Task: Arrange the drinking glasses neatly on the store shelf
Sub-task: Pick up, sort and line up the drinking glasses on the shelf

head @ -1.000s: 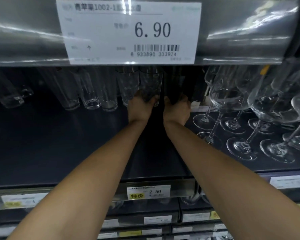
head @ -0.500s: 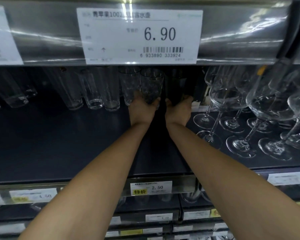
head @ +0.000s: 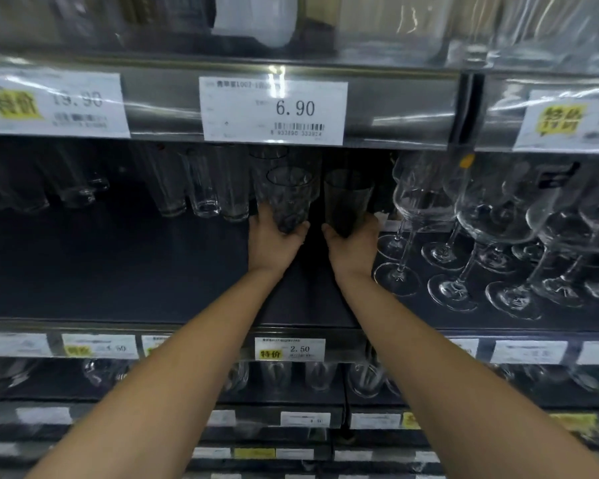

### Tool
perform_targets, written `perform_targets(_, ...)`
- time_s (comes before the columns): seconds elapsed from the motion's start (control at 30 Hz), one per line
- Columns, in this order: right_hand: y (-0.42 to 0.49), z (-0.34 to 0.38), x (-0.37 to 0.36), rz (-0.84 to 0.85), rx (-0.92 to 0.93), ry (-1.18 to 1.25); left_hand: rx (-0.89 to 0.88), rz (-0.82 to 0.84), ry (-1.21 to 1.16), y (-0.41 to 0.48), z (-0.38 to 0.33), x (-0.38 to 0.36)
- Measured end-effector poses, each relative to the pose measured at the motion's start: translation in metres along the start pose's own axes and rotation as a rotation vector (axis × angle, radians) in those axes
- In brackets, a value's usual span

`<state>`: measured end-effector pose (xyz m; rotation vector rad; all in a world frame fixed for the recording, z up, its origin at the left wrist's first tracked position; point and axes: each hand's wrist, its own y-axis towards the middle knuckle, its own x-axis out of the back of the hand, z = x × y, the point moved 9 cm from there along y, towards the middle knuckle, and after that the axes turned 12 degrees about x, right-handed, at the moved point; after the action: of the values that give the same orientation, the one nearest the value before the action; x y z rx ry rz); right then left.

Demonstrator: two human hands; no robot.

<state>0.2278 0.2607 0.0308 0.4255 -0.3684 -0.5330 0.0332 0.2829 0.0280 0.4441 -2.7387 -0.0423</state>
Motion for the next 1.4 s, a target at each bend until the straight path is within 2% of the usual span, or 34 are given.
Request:
perform_targets(0.2, -0.026, 0.005, 0.012, 0.178, -0.089, 0.159, 0.114, -0.015, -0.053, -0.027, 0.012, 0.03)
perform_targets(0.37, -0.048, 0.01, 0.008, 0.422, -0.099, 0.217, 0.197, 0.021, -0.031, -0.05, 0.014, 0.055)
perform_targets(0.5, -0.065, 0.023, 0.007, 0.652, -0.115, 0.296, 0.175, 0.032, -0.023, -0.073, 0.013, 0.073)
perform_targets(0.63, -0.08, 0.044, 0.012, 0.735, -0.038, 0.374, 0.174, -0.129, -0.194, -0.115, 0.0, 0.116)
perform_targets(0.7, -0.094, 0.059, 0.012, 0.808, -0.02, 0.411, 0.125, -0.206, -0.205, -0.138, -0.008, 0.141)
perform_targets(0.93, -0.172, 0.133, 0.009, 0.962, -0.116, 0.719, 0.081, -0.286, -0.425, -0.233, -0.001, 0.212)
perform_targets(1.17, -0.267, 0.209, -0.043, 1.104, -0.289, 0.959, 0.126, -0.518, -0.645, -0.309, 0.032, 0.306)
perform_targets(1.4, -0.368, 0.275, -0.111, 1.298, -0.234, 0.951, 0.161, -0.705, -0.628, -0.359, 0.074, 0.422)
